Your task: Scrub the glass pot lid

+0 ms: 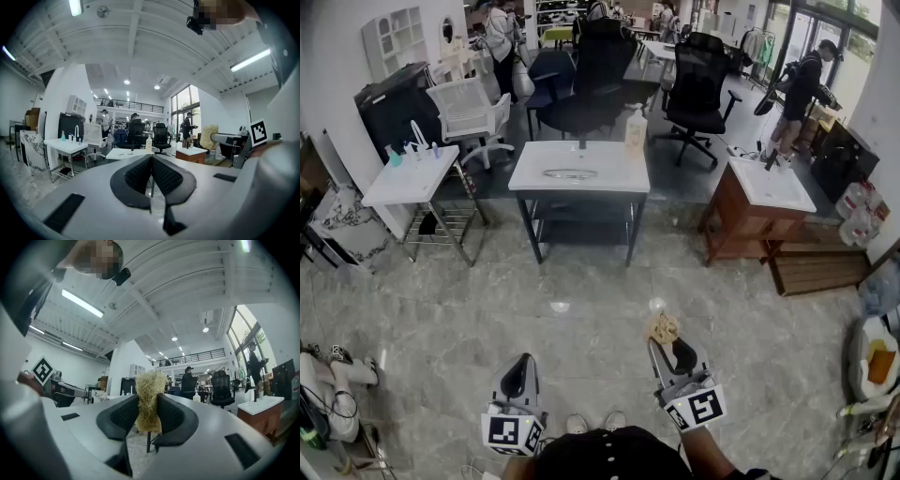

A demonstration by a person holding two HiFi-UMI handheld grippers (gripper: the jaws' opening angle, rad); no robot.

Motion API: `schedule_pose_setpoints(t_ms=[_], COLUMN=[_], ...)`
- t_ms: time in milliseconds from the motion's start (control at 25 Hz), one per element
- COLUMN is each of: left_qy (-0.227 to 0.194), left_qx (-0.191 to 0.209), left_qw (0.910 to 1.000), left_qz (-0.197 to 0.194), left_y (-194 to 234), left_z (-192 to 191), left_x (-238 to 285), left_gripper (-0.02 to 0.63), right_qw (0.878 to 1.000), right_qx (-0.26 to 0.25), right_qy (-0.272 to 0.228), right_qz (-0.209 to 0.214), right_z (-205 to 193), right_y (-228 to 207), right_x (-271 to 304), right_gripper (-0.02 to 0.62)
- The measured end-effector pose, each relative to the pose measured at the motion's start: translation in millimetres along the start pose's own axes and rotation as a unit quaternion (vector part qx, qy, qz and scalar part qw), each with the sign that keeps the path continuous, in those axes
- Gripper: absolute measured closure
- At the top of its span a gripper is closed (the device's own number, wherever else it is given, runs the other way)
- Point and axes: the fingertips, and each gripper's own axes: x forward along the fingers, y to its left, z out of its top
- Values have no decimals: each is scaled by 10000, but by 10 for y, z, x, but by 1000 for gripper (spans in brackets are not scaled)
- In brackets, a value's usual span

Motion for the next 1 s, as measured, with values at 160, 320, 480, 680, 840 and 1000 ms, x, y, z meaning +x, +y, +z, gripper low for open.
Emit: schedule_pose_setpoints(t_ms=[160,320,480,680,840,1000], left_qy=[7,6,-8,13,139,112], left_qx=[-27,5,19,-66,-94,-86], left_qw=[10000,10000,9999,9996,9993,9995], left_qz=[9,40,148,278,326,296], left_y=[-25,-133,-245,-352,-361,-284], left_z=[-1,-7,-51,-132,-209,-225], left_x=[18,52,52,36,69,249], left_gripper=[580,580,580,580,580,580], right_qw=[10000,10000,9997,9990,9987,9989], right_qx=[-10,-23,80,98,214,203], right_qy=[28,16,-48,-67,-39,-41], right_qz=[9,89,229,430,458,409], right_z=[-2,-19,-56,-94,-134,-189], right_y=[-32,-92,-160,-184,-249,-352], right_x=[-7,-49,-92,-78,-55,59], right_gripper=[463,463,463,462,462,462])
